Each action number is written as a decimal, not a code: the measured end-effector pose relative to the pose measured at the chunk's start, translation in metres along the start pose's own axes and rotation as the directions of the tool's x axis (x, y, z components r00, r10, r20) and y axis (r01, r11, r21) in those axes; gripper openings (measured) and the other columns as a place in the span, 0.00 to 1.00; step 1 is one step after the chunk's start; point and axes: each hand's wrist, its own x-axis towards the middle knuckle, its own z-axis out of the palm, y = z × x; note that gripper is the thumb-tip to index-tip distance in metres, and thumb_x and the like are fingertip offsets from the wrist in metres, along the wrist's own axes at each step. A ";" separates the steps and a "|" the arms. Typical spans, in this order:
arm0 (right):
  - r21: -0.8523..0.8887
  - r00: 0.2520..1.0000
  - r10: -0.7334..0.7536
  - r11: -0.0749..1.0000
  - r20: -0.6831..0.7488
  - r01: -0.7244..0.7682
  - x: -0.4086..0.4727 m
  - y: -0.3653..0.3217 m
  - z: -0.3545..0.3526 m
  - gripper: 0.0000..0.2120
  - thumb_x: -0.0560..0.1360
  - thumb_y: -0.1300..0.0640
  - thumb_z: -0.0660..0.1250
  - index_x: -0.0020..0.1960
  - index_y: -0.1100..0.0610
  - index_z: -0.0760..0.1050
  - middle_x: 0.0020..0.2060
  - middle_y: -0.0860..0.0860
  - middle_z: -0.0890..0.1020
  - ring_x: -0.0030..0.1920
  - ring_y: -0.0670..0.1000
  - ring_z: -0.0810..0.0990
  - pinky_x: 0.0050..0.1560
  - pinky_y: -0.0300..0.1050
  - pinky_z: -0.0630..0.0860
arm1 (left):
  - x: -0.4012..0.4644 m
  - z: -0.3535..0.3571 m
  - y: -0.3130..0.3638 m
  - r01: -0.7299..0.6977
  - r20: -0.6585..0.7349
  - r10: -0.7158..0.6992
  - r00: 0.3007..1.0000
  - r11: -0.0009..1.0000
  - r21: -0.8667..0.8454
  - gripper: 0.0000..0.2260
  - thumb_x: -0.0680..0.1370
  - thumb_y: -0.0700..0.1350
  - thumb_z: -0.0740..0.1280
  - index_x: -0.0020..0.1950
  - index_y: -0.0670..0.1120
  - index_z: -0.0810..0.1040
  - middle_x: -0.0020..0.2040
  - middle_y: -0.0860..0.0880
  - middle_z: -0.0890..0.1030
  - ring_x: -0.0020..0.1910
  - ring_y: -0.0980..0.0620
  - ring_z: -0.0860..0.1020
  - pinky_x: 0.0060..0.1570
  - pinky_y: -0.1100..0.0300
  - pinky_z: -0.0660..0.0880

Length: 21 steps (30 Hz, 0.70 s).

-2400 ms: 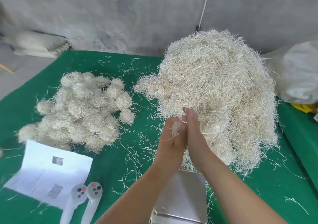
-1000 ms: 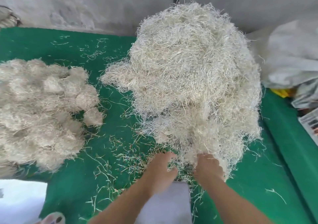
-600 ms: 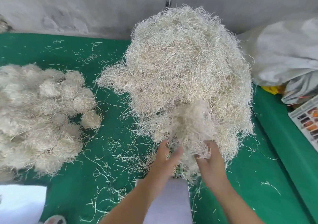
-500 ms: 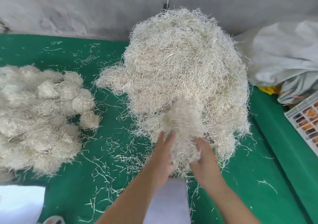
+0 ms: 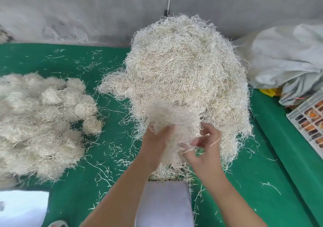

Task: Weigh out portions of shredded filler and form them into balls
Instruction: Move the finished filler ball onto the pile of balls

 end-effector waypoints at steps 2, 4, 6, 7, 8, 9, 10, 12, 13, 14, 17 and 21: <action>0.070 0.989 0.093 0.994 -0.111 -0.086 0.003 -0.007 -0.006 0.32 0.68 0.48 0.78 0.66 0.34 0.67 0.55 0.54 0.71 0.45 0.48 0.79 0.53 0.48 0.81 | 0.007 -0.013 0.006 0.067 -0.033 -0.074 0.997 0.981 -0.180 0.23 0.74 0.52 0.78 0.67 0.53 0.78 0.60 0.45 0.85 0.59 0.42 0.84 0.58 0.39 0.81; 0.063 0.972 0.231 0.972 -0.037 -0.228 0.004 -0.012 -0.007 0.35 0.67 0.39 0.77 0.69 0.35 0.65 0.60 0.48 0.69 0.49 0.44 0.78 0.57 0.51 0.81 | 0.009 -0.021 0.008 0.146 0.000 -0.154 0.988 0.940 -0.308 0.35 0.67 0.56 0.83 0.70 0.47 0.76 0.64 0.42 0.82 0.63 0.39 0.81 0.67 0.36 0.74; -0.005 0.895 0.361 0.928 0.263 -0.372 0.002 -0.015 0.000 0.47 0.66 0.40 0.82 0.73 0.33 0.55 0.66 0.40 0.67 0.60 0.38 0.74 0.65 0.40 0.75 | 0.005 -0.017 0.009 0.205 0.142 -0.161 0.977 0.893 -0.400 0.40 0.65 0.55 0.84 0.71 0.42 0.75 0.64 0.39 0.80 0.65 0.37 0.80 0.69 0.37 0.72; -0.017 0.826 0.404 0.901 0.392 -0.433 0.001 -0.014 0.006 0.49 0.68 0.46 0.83 0.75 0.34 0.52 0.69 0.40 0.69 0.66 0.40 0.74 0.67 0.37 0.74 | 0.002 -0.012 0.008 0.201 0.189 -0.137 0.972 0.901 -0.384 0.38 0.67 0.56 0.82 0.72 0.41 0.74 0.63 0.39 0.80 0.65 0.37 0.79 0.69 0.37 0.72; -0.014 0.773 0.441 0.872 0.456 -0.490 0.002 -0.013 0.010 0.49 0.72 0.56 0.81 0.79 0.40 0.51 0.71 0.47 0.73 0.69 0.47 0.76 0.68 0.38 0.75 | 0.000 -0.008 0.009 0.188 0.172 -0.140 0.975 0.934 -0.305 0.35 0.69 0.58 0.80 0.70 0.42 0.76 0.61 0.41 0.82 0.64 0.36 0.79 0.65 0.39 0.75; -0.042 0.747 0.496 0.844 0.443 -0.535 0.004 -0.011 0.011 0.47 0.75 0.65 0.76 0.81 0.46 0.52 0.69 0.55 0.77 0.69 0.54 0.78 0.66 0.41 0.77 | -0.001 -0.007 0.010 0.173 0.097 -0.155 0.983 0.963 -0.208 0.31 0.70 0.59 0.78 0.68 0.44 0.78 0.59 0.43 0.84 0.63 0.38 0.81 0.58 0.43 0.79; -0.104 0.752 0.546 0.828 0.370 -0.550 0.009 -0.009 0.011 0.42 0.76 0.70 0.72 0.81 0.49 0.55 0.63 0.61 0.79 0.64 0.58 0.81 0.63 0.45 0.80 | 0.000 -0.008 0.011 0.167 0.030 -0.165 0.986 0.976 -0.137 0.28 0.71 0.58 0.76 0.67 0.46 0.79 0.58 0.44 0.85 0.60 0.39 0.83 0.53 0.47 0.82; -0.220 0.794 0.569 0.820 0.215 -0.529 0.019 -0.001 0.001 0.31 0.77 0.72 0.68 0.72 0.48 0.67 0.53 0.54 0.82 0.51 0.52 0.84 0.49 0.42 0.84 | 0.004 -0.015 0.013 0.172 -0.064 -0.179 0.982 0.980 -0.095 0.27 0.73 0.57 0.76 0.69 0.48 0.77 0.60 0.45 0.85 0.58 0.43 0.85 0.55 0.47 0.82; -0.206 0.790 0.585 0.809 0.185 -0.551 0.025 0.002 -0.005 0.26 0.77 0.71 0.67 0.67 0.48 0.71 0.52 0.52 0.83 0.50 0.50 0.84 0.46 0.41 0.84 | 0.006 -0.020 0.013 0.183 -0.102 -0.192 0.976 0.979 -0.090 0.26 0.74 0.58 0.75 0.69 0.49 0.77 0.61 0.46 0.85 0.58 0.45 0.84 0.58 0.45 0.81; -0.141 0.760 0.626 0.780 0.177 -0.609 0.031 0.005 -0.010 0.21 0.77 0.70 0.67 0.63 0.49 0.74 0.52 0.52 0.85 0.48 0.51 0.85 0.43 0.42 0.83 | 0.009 -0.027 0.013 0.189 -0.139 -0.199 0.970 0.979 -0.083 0.22 0.75 0.59 0.74 0.66 0.51 0.79 0.59 0.48 0.85 0.55 0.49 0.85 0.58 0.46 0.80; 0.195 0.592 0.785 0.561 0.181 -0.804 0.048 0.016 -0.025 0.08 0.82 0.63 0.65 0.61 0.59 0.76 0.54 0.57 0.84 0.45 0.54 0.86 0.38 0.44 0.80 | 0.018 -0.048 0.006 0.213 -0.269 -0.231 0.935 0.973 -0.093 0.15 0.77 0.60 0.72 0.55 0.50 0.83 0.42 0.45 0.79 0.40 0.47 0.80 0.62 0.49 0.74; 0.386 0.577 0.807 0.496 0.126 -0.778 0.061 0.010 -0.044 0.22 0.81 0.56 0.69 0.73 0.57 0.72 0.72 0.56 0.74 0.69 0.60 0.74 0.67 0.56 0.73 | 0.034 -0.072 -0.009 0.251 -0.431 -0.278 0.858 0.960 -0.120 0.19 0.77 0.61 0.69 0.57 0.46 0.78 0.52 0.47 0.77 0.51 0.46 0.74 0.57 0.50 0.71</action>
